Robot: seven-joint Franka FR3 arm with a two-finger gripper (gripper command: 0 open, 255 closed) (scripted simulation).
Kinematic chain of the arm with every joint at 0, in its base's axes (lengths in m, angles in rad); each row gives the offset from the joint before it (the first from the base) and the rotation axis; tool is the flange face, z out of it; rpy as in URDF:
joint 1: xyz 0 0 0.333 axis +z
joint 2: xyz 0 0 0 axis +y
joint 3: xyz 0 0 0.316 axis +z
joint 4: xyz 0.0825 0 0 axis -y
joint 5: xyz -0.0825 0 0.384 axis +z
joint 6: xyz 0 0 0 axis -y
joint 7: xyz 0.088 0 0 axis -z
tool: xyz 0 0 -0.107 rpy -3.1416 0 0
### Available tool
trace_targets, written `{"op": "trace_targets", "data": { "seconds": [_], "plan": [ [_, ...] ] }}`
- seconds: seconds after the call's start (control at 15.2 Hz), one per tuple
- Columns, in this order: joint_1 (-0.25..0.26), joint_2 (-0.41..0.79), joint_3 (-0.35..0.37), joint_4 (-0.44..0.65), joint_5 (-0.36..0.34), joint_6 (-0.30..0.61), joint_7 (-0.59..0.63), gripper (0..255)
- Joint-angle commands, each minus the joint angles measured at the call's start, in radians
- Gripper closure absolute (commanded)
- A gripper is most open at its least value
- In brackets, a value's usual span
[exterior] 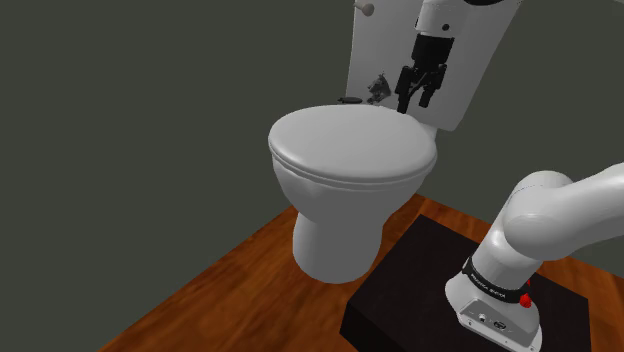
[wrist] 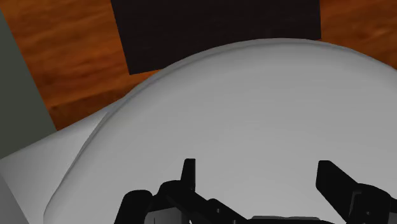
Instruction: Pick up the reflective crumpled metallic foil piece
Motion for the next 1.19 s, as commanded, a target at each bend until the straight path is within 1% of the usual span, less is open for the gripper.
{"op": "trace_targets", "data": {
  "seconds": [0.0,0.59,1.12],
  "plan": [
    [0.000,0.000,0.000,0.000,0.000,0.000,0.000,0],
    [-0.057,0.221,-0.064,0.135,-0.118,0.170,-0.062,0],
    [-0.099,0.432,-0.117,0.323,-0.188,0.279,-0.104,0]
  ]
}}
